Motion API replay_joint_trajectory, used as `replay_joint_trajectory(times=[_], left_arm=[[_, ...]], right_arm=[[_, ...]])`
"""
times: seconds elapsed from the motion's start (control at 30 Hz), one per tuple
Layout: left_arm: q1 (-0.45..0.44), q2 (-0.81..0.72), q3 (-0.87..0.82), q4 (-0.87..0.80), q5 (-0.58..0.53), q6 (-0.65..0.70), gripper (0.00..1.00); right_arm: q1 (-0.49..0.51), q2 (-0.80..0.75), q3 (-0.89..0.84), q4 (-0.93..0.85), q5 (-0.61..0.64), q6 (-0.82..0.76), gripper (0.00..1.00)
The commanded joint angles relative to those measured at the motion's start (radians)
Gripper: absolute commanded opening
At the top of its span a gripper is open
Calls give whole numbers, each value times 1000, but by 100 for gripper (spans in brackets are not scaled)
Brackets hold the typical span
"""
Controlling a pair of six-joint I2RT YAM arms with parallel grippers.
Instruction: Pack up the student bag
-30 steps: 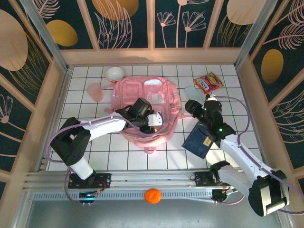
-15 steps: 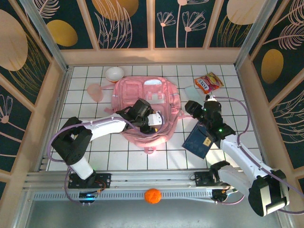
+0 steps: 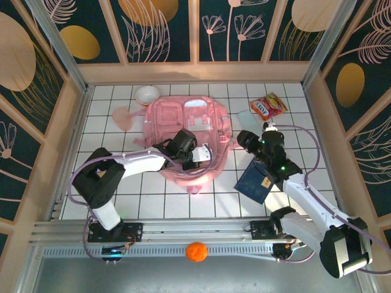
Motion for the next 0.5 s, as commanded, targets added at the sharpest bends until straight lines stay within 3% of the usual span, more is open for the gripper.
replay_joint_trajectory(times=[0.0, 0.2, 0.47], left_arm=[[16, -153, -58, 55, 73, 10, 0], [124, -333, -76, 59, 307, -19, 0], [269, -434, -32, 28, 488, -22, 0]], right_arm=[[5, 25, 9, 76, -132, -193, 57], [-14, 122, 87, 23, -222, -485, 60], [-97, 168, 45, 107, -477, -832, 61]])
